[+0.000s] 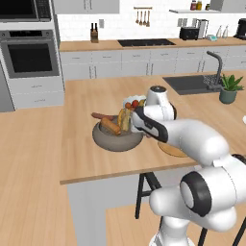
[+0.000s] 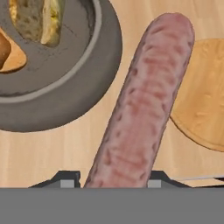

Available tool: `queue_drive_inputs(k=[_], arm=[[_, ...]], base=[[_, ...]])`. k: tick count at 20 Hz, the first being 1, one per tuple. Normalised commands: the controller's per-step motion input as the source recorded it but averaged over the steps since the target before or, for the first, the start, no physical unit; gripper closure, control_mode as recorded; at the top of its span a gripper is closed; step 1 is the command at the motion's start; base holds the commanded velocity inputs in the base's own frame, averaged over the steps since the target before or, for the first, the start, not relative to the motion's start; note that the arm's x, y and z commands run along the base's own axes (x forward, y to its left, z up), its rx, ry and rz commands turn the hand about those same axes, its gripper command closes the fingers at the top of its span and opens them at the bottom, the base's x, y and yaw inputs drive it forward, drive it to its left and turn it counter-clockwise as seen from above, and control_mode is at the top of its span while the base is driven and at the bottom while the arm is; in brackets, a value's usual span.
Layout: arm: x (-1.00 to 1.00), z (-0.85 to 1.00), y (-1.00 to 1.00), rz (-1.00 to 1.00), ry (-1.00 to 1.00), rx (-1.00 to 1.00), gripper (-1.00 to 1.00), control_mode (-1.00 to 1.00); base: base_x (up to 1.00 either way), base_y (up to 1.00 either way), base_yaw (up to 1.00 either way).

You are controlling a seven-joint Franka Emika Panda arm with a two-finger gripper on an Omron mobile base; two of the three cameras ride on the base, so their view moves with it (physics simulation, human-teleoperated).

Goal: Place one bun and one sausage from the bowl on each plate.

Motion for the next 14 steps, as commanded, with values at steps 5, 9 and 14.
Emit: queue_drive_inputs(k=[5,9,14], arm=[[0.27,0.0,-0.74,0.0,0.08,0.0,1.0,-1.0],[0.08,0.0,-0.78,0.0,0.0,0.0,1.0,-1.0],[0.0,-0.01,-0.74,0.0,0.0,0.0,1.0,-1.0]], base=[[0.0,0.0,0.0],[0.0,0.0,0.0],[0.0,0.0,0.0]])
